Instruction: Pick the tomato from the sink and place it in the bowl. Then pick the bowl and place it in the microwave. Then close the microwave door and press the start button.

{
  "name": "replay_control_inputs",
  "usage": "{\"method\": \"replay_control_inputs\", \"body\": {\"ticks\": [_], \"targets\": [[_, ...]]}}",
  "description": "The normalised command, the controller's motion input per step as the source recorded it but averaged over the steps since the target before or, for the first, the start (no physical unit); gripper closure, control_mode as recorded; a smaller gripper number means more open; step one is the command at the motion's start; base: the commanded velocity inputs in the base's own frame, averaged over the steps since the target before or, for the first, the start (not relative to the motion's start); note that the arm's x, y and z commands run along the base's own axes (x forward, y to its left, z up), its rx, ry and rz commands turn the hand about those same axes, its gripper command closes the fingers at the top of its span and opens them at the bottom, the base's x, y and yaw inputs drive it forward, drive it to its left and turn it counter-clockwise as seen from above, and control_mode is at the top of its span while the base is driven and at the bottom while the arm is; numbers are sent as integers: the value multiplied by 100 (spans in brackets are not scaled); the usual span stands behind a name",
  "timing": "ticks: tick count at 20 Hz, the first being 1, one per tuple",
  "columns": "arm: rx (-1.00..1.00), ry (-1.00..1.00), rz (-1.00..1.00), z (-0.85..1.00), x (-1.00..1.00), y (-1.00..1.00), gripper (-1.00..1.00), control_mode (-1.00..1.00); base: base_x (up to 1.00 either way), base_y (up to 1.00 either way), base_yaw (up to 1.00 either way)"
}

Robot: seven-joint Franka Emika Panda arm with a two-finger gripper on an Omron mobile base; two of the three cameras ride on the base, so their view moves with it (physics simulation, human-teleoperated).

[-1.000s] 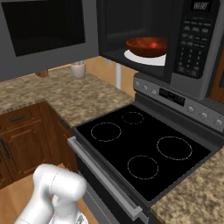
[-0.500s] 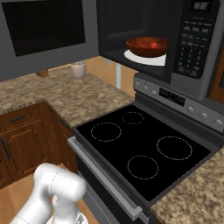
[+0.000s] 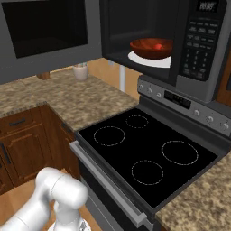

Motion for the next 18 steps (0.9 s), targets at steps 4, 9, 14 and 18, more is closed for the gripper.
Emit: {"method": "replay_control_inputs", "body": {"ticks": [4, 9, 14, 18], "targets": [[0, -5, 0, -22, 100, 40, -100, -100, 0, 0, 0], [0, 0, 0, -34, 100, 45, -100, -100, 0, 0, 0], [0, 0, 0, -36, 84, 74, -100, -100, 0, 0, 0], [1, 0, -3, -33, 80, 84, -100, -100, 0, 0, 0]]}}
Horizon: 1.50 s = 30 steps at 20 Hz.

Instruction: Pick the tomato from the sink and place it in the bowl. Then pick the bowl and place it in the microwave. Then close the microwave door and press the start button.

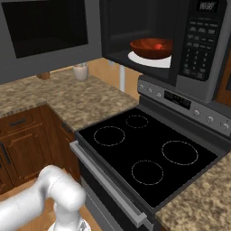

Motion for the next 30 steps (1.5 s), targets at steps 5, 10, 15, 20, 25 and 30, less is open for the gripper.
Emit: {"method": "replay_control_inputs", "body": {"ticks": [5, 10, 15, 20, 25, 30], "targets": [[8, -10, -19, -9, 57, 2, -100, -100, 0, 0, 0], [5, -20, -17, 0, 41, -12, -100, -100, 0, 0, 0], [11, -13, -5, 2, 11, -48, -100, -100, 0, 0, 0], [17, -10, 0, 21, -53, -83, -100, -100, 0, 0, 0], [19, -10, 1, 21, -69, -90, -100, -100, 0, 0, 0], [19, -4, 1, 10, -48, -99, -100, -100, 0, 0, 0]]}}
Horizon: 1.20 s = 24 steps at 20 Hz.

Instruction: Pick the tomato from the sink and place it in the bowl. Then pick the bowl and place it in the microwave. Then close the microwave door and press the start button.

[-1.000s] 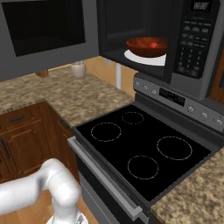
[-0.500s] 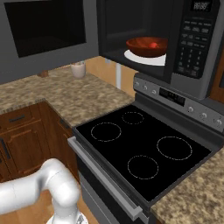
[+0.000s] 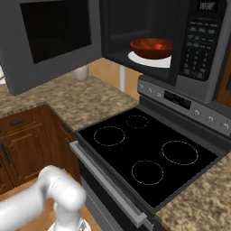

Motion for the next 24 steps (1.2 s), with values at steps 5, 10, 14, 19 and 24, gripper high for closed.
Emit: {"method": "replay_control_inputs", "body": {"ticks": [5, 10, 14, 19, 24], "targets": [[16, -6, 1, 9, -41, -100, -100, -100, 0, 0, 0], [13, -7, 1, 7, -26, -100, -100, -100, 0, 0, 0], [12, -4, 0, 14, -1, -100, -100, -100, 0, 0, 0], [11, -2, 0, 14, 6, -100, -100, -100, 0, 0, 0], [3, 0, 0, 2, 43, -87, -100, -100, 0, 0, 0]]}}
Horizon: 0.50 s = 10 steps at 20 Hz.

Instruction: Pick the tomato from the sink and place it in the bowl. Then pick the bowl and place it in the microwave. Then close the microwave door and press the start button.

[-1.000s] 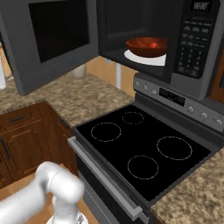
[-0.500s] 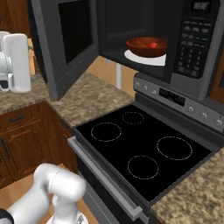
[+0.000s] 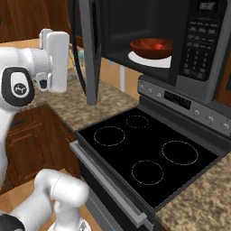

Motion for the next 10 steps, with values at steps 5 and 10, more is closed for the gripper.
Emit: {"method": "replay_control_inputs", "body": {"ticks": [5, 10], "targets": [[3, 0, 0, 0, 53, -84, -100, -100, 0, 0, 0], [0, 0, 0, 0, 73, -51, -100, -100, 0, 0, 0]]}}
